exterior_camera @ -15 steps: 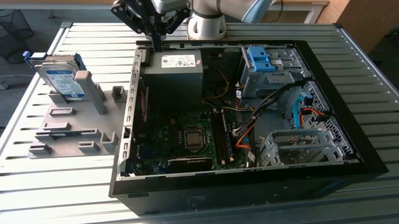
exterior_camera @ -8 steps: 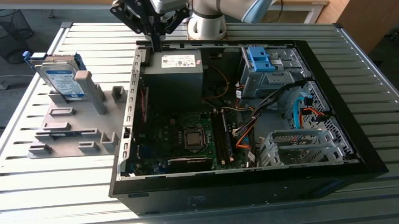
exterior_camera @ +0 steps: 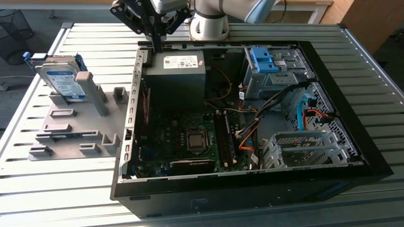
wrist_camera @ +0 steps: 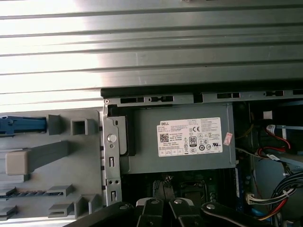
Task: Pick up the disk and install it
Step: 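Reach for the disk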
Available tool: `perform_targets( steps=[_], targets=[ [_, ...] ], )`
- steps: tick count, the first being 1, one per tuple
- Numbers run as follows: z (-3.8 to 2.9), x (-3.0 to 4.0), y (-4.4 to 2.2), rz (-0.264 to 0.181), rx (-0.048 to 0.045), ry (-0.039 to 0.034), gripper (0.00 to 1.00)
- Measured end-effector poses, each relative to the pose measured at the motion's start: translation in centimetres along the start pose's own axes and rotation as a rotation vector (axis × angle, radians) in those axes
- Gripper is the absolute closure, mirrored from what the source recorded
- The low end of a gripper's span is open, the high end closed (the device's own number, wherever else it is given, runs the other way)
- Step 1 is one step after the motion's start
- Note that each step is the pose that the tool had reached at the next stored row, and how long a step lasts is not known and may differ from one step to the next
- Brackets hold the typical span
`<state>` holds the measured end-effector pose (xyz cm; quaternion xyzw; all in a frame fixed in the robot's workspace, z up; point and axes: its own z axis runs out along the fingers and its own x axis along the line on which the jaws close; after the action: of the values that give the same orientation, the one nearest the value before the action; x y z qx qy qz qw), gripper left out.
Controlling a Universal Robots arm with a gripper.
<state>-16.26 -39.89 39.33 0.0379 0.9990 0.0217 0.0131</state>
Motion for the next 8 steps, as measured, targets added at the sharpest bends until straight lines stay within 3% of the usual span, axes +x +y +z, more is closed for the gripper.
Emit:
perform_targets(
  steps=[8],
  targets=[
    [-0.01,0.15,-0.01,0.0,0.0,0.0,0.89]
  ],
)
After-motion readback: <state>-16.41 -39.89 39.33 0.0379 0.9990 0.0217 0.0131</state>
